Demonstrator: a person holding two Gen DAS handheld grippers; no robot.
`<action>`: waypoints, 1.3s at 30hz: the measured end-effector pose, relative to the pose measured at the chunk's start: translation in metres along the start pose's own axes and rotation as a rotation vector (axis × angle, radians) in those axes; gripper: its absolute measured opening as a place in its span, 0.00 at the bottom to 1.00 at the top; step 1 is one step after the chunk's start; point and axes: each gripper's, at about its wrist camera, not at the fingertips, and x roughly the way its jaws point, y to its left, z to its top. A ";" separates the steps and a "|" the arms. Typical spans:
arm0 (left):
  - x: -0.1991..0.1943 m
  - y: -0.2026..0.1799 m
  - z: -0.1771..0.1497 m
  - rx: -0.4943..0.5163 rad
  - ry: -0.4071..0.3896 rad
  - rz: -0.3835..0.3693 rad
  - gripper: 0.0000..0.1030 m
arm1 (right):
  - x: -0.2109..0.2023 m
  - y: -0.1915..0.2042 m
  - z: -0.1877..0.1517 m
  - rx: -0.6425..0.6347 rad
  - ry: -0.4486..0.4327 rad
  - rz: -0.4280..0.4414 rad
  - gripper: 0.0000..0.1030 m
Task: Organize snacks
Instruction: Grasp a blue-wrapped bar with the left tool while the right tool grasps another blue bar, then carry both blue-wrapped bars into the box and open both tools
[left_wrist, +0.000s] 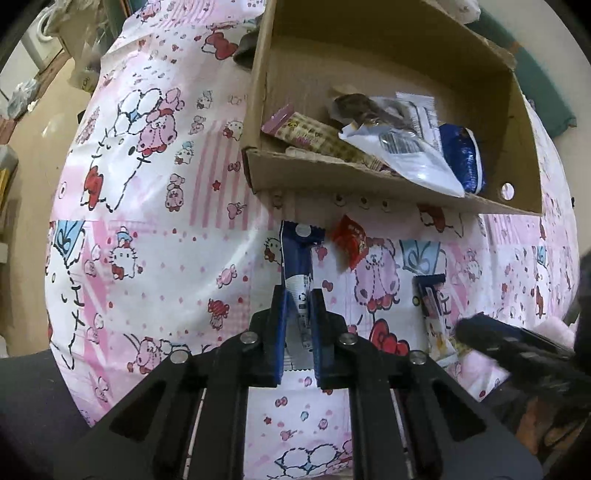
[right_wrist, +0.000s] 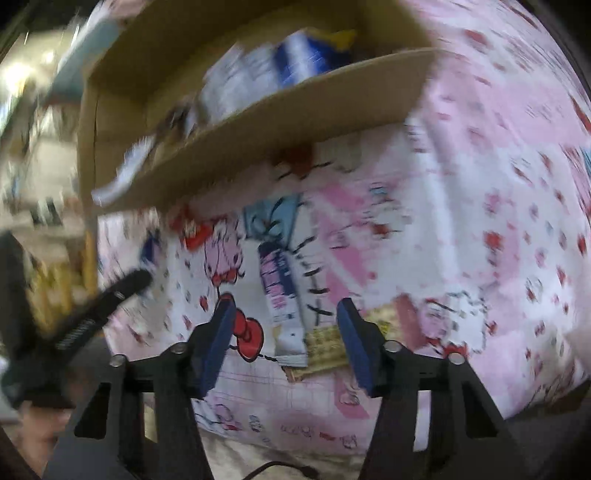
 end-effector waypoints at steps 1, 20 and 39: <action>-0.001 0.000 -0.002 0.001 0.000 0.004 0.09 | 0.007 0.007 0.000 -0.033 0.015 -0.028 0.54; -0.022 0.003 -0.012 0.037 -0.076 0.015 0.09 | -0.025 0.021 -0.003 -0.144 -0.118 0.005 0.17; -0.100 0.001 -0.018 0.052 -0.313 0.001 0.09 | -0.107 0.027 -0.005 -0.110 -0.433 0.325 0.17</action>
